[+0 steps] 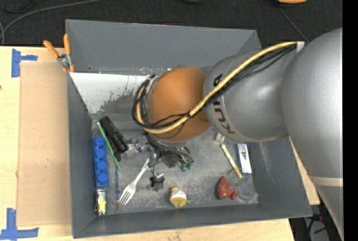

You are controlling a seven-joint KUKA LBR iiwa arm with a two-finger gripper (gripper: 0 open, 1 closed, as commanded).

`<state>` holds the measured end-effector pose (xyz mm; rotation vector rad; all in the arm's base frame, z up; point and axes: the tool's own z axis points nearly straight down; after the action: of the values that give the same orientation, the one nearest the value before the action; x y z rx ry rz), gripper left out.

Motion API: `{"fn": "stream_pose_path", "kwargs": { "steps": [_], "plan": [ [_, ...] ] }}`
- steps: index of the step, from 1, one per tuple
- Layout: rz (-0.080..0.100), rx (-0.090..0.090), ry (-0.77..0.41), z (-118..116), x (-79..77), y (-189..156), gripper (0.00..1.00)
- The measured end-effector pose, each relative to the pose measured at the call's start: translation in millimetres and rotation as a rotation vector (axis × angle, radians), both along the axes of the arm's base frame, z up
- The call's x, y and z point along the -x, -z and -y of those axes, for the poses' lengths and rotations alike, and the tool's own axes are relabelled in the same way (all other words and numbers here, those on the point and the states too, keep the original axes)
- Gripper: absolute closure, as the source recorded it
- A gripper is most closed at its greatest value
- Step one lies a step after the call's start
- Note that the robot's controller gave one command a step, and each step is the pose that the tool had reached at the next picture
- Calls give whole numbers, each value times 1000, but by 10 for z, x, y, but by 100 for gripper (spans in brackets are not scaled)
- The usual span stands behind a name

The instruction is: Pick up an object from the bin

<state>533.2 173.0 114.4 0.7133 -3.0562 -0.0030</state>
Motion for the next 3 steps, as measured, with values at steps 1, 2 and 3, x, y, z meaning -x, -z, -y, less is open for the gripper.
{"fn": "stream_pose_path", "kwargs": {
  "steps": [1,2,3],
  "plan": [
    [0,0,-101,-15,23,-91,0],
    [2,-2,-438,-38,-103,373,0],
    [6,-5,-486,-13,-154,439,100]
  ]
}}
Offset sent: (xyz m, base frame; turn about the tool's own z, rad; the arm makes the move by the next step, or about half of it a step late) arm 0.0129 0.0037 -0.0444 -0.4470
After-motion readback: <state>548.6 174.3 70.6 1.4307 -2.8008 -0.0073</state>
